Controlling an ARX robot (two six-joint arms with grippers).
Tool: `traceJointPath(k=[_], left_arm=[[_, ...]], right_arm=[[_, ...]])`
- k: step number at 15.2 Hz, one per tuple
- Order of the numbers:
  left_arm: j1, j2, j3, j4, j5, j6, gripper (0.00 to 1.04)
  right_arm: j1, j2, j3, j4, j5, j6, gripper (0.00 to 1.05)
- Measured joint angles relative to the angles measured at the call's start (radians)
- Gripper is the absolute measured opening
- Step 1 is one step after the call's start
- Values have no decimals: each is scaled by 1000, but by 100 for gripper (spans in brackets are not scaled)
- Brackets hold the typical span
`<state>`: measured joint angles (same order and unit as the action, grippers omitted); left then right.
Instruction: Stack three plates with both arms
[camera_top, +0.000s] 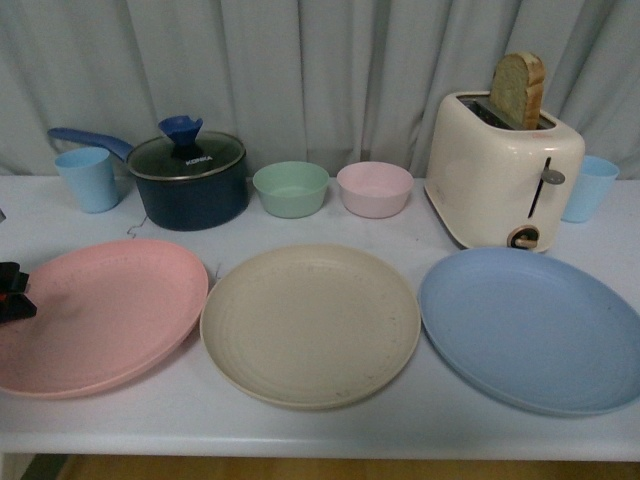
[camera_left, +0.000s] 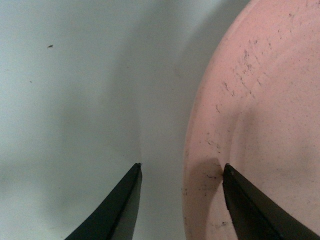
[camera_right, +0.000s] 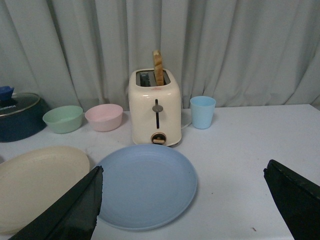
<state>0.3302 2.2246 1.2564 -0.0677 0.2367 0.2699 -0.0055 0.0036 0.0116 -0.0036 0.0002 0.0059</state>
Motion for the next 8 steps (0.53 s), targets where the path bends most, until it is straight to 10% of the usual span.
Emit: traceJointPath(k=[4, 8], left_arm=[[2, -3, 0, 9, 29, -21, 11], [15, -76, -61, 21, 34, -63, 3]], right_arm=[[0, 0, 0, 0, 0, 0, 98], [0, 0, 0, 0, 0, 0, 98]])
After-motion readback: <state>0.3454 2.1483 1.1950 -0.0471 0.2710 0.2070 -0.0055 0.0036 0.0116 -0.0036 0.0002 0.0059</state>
